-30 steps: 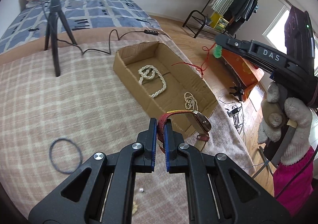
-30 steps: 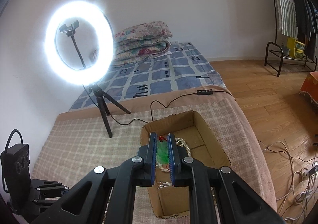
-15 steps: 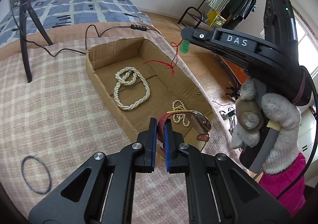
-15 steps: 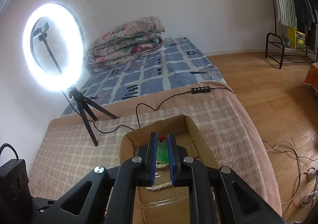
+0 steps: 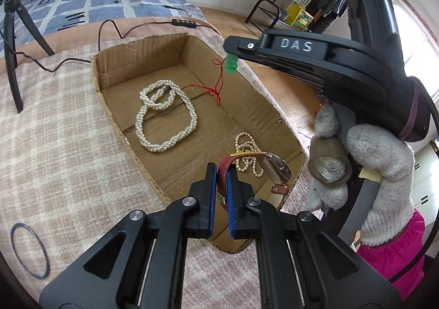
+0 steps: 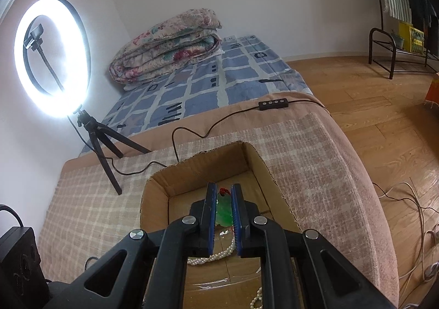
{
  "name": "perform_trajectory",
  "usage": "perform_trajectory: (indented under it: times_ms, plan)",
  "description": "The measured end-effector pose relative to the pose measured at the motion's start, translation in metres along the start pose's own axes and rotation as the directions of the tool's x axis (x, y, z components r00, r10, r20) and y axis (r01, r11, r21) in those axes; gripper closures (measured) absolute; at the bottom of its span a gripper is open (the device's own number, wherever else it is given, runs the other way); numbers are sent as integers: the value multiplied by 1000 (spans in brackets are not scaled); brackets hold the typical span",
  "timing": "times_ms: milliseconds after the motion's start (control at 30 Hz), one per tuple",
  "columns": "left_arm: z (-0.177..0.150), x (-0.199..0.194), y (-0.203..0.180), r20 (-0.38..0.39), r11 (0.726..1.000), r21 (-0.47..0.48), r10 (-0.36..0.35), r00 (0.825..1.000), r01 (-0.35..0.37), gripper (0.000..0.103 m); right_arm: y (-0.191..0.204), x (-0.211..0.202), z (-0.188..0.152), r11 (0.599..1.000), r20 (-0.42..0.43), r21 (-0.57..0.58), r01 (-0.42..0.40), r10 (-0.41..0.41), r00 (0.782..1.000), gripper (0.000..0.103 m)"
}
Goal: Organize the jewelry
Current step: 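Carry the green pendant in the right tool and brown watch in the left tool over the box, then open both tools to drop the watch and pendant into the box, then move both tools back to the blanket toward the bead bracelet and pearl bead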
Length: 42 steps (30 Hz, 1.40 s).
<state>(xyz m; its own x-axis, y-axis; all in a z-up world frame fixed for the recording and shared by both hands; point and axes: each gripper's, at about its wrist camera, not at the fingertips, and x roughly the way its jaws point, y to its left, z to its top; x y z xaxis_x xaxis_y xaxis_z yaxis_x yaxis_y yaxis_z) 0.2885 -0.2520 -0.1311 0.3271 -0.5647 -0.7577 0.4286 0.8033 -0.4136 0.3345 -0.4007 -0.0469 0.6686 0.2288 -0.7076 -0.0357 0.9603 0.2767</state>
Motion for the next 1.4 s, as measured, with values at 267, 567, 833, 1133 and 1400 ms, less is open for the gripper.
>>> perform_trajectory:
  times_ms: [267,567,833,1133,1400]
  plan:
    - [-1,5,-2,4,1000,18,6,1000,-6,79,-3,8,-5,1000,-13,5,1,-1,1000,72]
    - [-4,-4,-7,47,996,58,58,997,-61,35,-4,-4,-1,993,53,19,115,-116,992,7]
    - [-4,-12,-8,50,995,57,77,996,-80,34,-2,-10,0,985,60,10,171,-171,983,2]
    - [-12,-43,-9,77,991,76,105,992,-111,34,7,-38,3,984,92,16,180,-180,979,2]
    - [-26,-96,1,117,983,75,158,980,-167,34,28,-83,7,981,147,2,194,-192,970,2]
